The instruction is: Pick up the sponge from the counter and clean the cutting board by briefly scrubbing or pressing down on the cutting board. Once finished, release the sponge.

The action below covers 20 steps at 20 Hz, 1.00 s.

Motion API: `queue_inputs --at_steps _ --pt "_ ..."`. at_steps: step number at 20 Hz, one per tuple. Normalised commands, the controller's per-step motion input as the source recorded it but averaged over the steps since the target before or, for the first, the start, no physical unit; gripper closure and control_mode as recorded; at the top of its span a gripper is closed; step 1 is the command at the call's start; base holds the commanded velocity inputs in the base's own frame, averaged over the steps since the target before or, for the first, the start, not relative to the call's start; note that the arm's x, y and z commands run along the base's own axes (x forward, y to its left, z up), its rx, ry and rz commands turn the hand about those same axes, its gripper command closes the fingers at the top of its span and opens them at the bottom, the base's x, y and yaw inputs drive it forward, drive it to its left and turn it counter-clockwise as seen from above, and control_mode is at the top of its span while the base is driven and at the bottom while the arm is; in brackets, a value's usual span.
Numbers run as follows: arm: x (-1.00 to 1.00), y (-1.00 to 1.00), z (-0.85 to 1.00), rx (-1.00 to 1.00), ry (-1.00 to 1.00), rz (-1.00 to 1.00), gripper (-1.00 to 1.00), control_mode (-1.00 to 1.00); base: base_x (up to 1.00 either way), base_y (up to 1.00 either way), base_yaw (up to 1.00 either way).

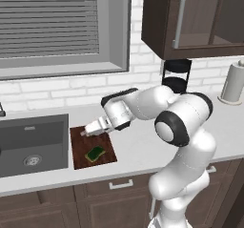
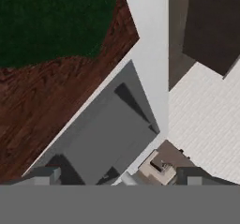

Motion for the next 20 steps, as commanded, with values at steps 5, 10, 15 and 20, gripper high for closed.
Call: queue_inputs --at_steps 5,10,15,20 --pt "-0.58 -0.1 1.0 -0.05 -0.56 0.0 -1.0 -1.0 0.0 0.0 0.0" --pt "-0.66 -0.62 1.0 -0.08 -0.7 -0.03 -1.0 -1.0 0.0 0.0 0.0" --pt "-0.5 -1.0 1.0 0.0 -0.45 -0.03 -1.0 -1.0 0.0 0.0 0.0" --pt "-0.36 -0.98 1.0 0.01 -0.43 0.0 -1.0 -1.0 0.0 0.0 0.0"
